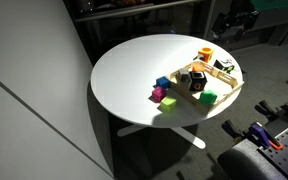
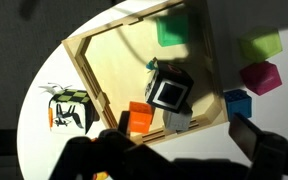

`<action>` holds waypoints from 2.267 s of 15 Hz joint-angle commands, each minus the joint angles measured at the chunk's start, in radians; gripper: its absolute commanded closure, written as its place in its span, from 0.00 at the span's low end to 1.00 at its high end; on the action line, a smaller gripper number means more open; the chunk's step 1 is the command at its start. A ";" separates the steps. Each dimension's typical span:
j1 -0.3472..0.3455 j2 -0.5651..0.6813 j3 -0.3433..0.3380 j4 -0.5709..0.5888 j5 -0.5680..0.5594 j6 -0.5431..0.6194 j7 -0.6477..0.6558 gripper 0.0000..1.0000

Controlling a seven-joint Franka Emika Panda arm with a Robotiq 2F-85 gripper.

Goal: Pick up the block with the letter d on it and put it on the block with the letter a on it

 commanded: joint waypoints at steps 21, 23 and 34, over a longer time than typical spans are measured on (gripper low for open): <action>0.008 0.376 -0.058 0.204 0.032 0.007 0.045 0.00; 0.008 0.383 -0.058 0.206 0.032 0.008 0.047 0.00; 0.024 0.439 -0.061 0.219 0.007 0.014 0.097 0.00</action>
